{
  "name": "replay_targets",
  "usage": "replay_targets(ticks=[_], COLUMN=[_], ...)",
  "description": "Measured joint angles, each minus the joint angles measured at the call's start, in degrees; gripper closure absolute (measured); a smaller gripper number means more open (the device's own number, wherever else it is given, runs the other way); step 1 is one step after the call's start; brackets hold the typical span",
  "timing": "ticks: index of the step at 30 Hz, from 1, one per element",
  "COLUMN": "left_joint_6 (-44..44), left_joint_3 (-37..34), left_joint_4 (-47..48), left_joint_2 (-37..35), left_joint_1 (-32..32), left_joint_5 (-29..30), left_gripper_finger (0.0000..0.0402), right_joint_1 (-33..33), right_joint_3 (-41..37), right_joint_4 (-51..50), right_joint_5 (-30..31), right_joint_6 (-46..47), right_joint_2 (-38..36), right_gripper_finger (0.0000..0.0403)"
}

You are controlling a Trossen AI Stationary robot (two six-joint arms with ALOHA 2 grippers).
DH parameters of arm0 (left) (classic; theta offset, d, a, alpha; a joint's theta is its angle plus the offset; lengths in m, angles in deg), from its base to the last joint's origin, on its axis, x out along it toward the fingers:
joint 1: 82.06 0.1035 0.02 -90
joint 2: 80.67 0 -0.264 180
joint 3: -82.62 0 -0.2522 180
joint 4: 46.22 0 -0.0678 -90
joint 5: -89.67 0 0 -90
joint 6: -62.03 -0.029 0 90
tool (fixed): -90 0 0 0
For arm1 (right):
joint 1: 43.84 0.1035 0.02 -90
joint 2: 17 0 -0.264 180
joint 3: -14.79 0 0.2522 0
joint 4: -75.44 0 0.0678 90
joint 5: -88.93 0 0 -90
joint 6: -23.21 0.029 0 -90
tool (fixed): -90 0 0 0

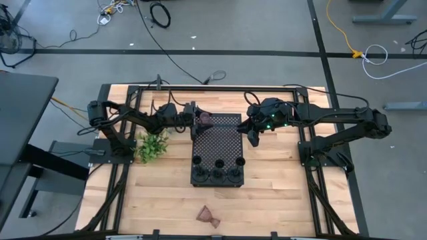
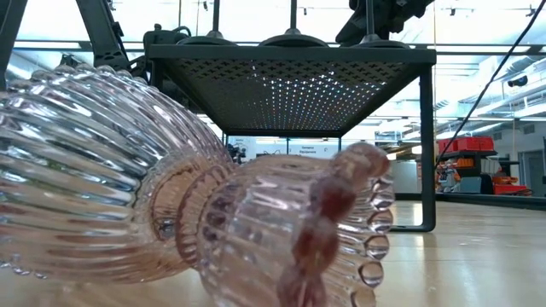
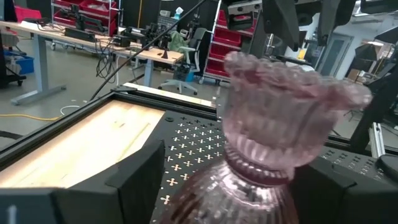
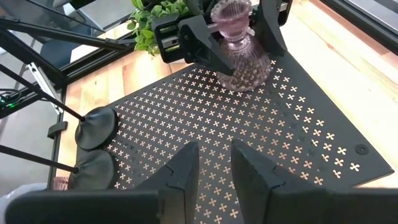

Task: Pick & Place candle stick holders
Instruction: Put the top pink glass candle holder on the shelf, then put the green glass candle holder on the shelf

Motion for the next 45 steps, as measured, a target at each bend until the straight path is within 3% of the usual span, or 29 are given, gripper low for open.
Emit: replay_targets(ticks=[27, 34, 45], left_joint_6=[-2.4, -1.1, 1.5], left_joint_3=[0.0, 0.0, 0.0], left_joint_4=[-5.8, -10.9, -8.9], left_joint_2=[-0.3, -0.5, -9.7], left_joint_1=[0.0, 0.1, 3.0], left_joint_5=[-0.3, -3.9, -8.6], left_gripper_finger=[0.0127, 0.0126, 0.0126], right_joint_1=[0.0, 0.0, 0.0], right_joint_3=[0.0, 0.0, 0.0], right_joint_4=[0.0, 0.0, -0.3], right_joint_5=[0.0, 0.0, 0.0], right_joint_6=[-0.2, -0.4, -0.3], right_joint_2=[0.0, 0.0, 0.0], right_gripper_finger=[0.0312, 0.0312, 0.0312])
